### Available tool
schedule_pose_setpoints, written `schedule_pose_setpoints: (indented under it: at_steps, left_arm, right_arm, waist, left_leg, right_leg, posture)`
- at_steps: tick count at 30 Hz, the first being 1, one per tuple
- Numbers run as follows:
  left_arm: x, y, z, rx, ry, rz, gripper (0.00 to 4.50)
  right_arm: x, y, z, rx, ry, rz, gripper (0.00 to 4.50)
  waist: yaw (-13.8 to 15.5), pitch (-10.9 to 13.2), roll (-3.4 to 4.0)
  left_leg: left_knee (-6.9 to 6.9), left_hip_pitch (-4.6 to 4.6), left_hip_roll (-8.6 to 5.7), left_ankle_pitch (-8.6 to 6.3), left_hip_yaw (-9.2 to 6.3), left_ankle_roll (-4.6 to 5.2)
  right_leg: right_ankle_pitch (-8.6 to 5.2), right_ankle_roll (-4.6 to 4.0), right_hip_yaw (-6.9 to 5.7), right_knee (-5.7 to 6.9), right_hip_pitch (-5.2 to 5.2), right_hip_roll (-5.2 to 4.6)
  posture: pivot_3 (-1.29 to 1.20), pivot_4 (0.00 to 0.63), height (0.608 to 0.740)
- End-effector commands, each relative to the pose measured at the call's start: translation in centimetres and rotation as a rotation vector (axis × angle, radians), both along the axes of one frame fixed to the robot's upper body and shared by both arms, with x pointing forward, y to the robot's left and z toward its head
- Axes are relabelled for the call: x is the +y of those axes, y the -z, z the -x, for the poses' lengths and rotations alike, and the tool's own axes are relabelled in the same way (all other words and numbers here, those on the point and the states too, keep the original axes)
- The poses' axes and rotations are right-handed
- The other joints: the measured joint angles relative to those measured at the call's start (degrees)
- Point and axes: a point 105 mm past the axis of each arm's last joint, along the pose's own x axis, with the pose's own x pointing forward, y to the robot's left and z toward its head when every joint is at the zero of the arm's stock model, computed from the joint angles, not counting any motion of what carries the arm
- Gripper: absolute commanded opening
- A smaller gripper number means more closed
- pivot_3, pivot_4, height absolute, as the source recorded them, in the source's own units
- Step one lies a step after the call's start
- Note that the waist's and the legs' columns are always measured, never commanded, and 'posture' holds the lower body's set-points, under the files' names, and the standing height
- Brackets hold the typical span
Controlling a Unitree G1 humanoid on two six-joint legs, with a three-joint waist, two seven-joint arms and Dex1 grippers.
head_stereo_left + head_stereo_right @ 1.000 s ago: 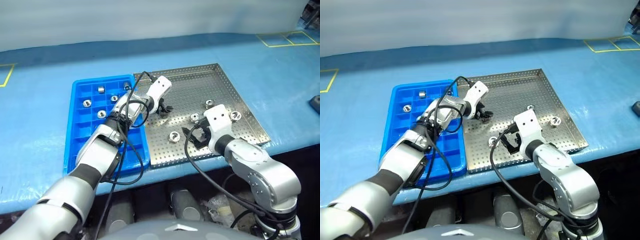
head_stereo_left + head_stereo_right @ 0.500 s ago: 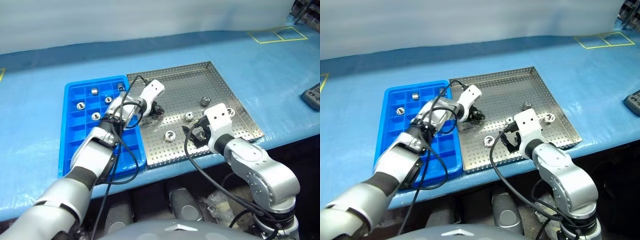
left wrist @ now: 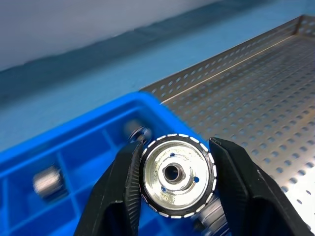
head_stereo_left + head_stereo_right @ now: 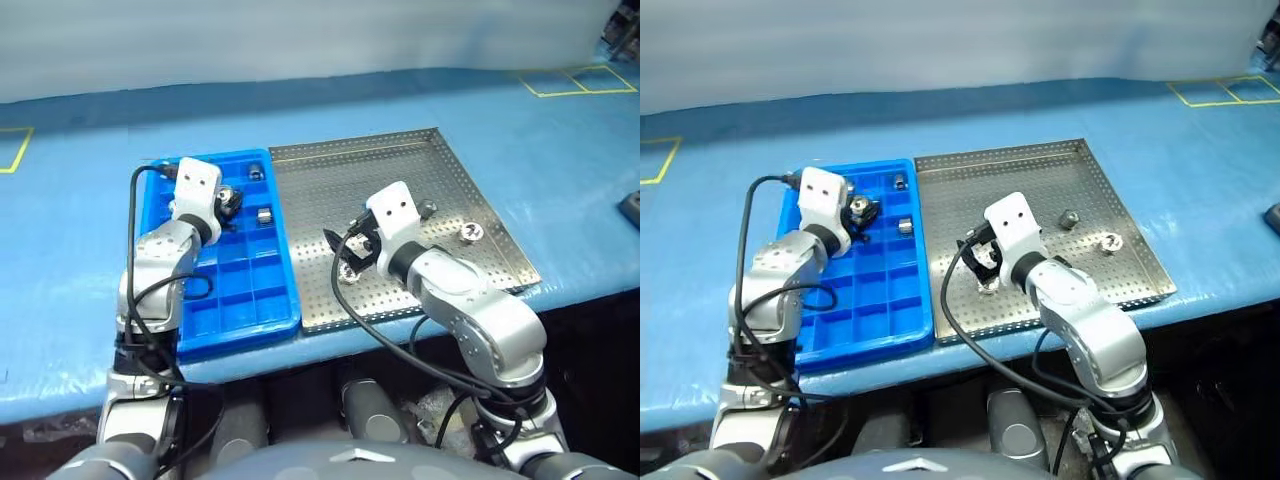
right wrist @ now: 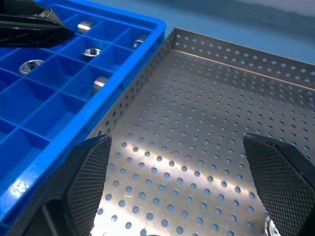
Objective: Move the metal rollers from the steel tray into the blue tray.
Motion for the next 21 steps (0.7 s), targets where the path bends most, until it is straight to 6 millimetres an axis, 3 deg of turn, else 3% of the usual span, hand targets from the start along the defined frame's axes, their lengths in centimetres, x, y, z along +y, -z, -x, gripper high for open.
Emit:
schedule_pose_setpoints:
  at_steps: [1,8,16,17,21]
  left_arm:
    - [1.9,-0.6,2.2,-0.056,-0.119,-0.04,1.85]
    - [3.8,2.0,4.7,0.049,-0.283,-0.028,1.85]
    - [3.0,3.8,5.6,0.152,-0.275,0.009,1.85]
    - [2.8,3.7,5.5,0.15,-0.268,0.018,2.59]
    - [0.8,1.5,4.4,0.062,-0.157,0.011,3.85]
  right_arm:
    - [2.7,-1.4,0.0,-0.069,-0.118,-0.045,4.5]
    - [3.7,-0.6,0.3,-0.052,-0.179,-0.028,4.5]
    - [3.4,-0.3,0.5,-0.039,-0.167,-0.033,4.5]
    - [3.4,-0.3,0.5,-0.04,-0.165,-0.032,4.5]
    - [2.6,-0.9,0.4,-0.064,-0.131,-0.033,4.5]
  waist:
    - [1.27,-0.05,-0.02]
    - [4.22,-0.06,-0.06]
    - [4.33,-0.08,-0.06]
    - [4.32,-0.08,-0.06]
    - [4.31,-0.07,-0.07]
  left_leg:
    - [-0.03,0.07,0.0,-0.02,0.03,0.03]
    - [-0.01,0.03,-0.02,-0.02,0.05,0.04]
    - [0.01,0.12,0.01,0.0,0.06,0.01]
    - [0.01,0.14,0.01,0.0,0.07,0.01]
    - [0.01,0.11,0.0,0.0,0.08,0.01]
  right_leg:
    - [0.02,-0.03,0.09,-0.05,0.04,-0.03]
    - [0.15,-0.29,-0.01,-0.05,0.04,-0.05]
    - [0.11,-0.36,0.0,-0.02,0.09,-0.02]
    - [0.1,-0.38,0.0,-0.02,0.1,-0.02]
    - [0.1,-0.36,0.01,-0.03,0.09,-0.02]
  posture:
    - [-0.04,0.15,0.74]
    - [-0.03,0.15,0.74]
    - [-0.04,0.15,0.74]
    - [-0.04,0.15,0.74]
    - [-0.07,0.15,0.74]
